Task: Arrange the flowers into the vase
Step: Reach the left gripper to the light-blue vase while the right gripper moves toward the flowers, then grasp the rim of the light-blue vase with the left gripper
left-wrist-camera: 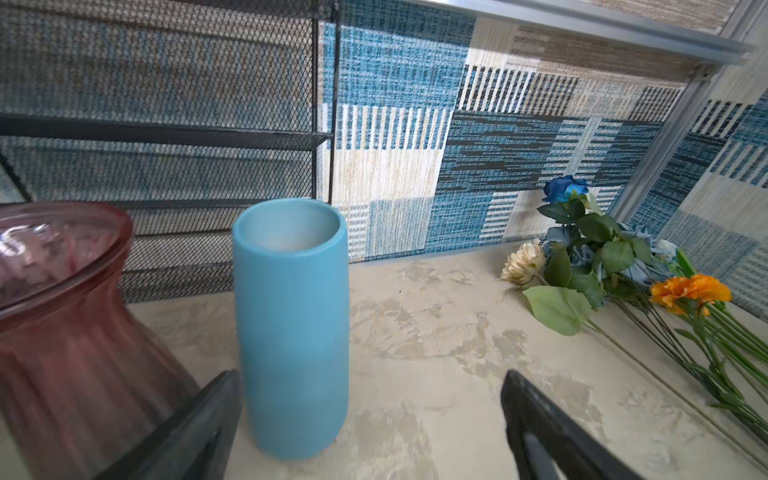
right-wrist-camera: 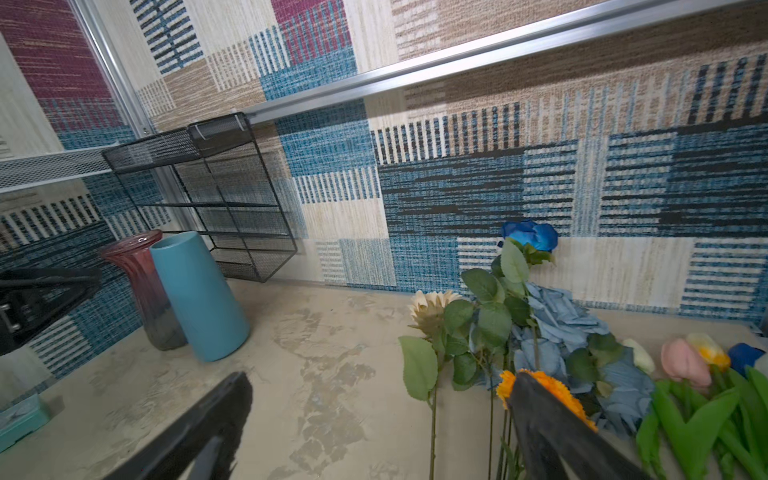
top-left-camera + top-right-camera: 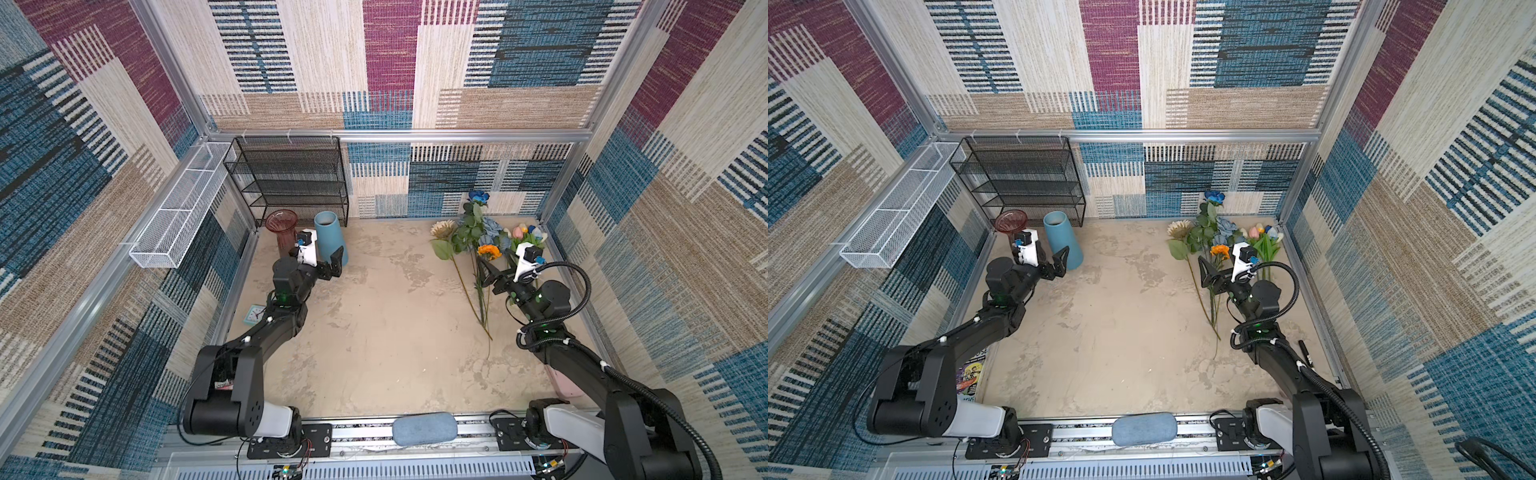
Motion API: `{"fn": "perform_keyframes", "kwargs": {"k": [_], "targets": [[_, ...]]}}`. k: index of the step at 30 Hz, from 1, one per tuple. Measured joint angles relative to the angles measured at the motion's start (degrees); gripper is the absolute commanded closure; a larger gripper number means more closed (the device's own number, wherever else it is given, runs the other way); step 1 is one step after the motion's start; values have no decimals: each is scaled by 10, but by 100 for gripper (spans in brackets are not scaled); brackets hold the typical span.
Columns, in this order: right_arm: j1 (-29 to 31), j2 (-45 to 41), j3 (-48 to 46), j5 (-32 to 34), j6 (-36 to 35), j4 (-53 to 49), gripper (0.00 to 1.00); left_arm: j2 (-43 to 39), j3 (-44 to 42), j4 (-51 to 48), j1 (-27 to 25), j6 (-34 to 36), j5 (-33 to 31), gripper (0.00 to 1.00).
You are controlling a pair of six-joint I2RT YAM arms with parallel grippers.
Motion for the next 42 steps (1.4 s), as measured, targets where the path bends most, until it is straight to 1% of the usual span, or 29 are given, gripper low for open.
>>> {"fn": "perform_keyframes", "kwargs": {"k": [2, 6, 13, 20, 30, 38, 42], "targets": [[3, -12, -9, -5, 0, 0, 0, 31, 21, 16, -2, 2, -2, 1], [8, -34, -20, -20, -2, 7, 0, 83, 64, 28, -2, 7, -27, 1], [10, -52, -34, -39, -3, 36, 0, 139, 120, 34, -5, 12, -74, 1], [10, -52, -38, -44, -2, 51, 0, 185, 162, 33, -6, 26, -88, 1], [10, -62, -53, -37, 4, 61, 0, 236, 204, 35, -9, 50, -112, 1], [10, -76, -53, -5, 5, 58, 0, 273, 224, 42, -17, 60, -132, 0], [10, -83, -54, 2, 4, 53, 0, 288, 236, 45, -20, 63, -142, 3]]}}
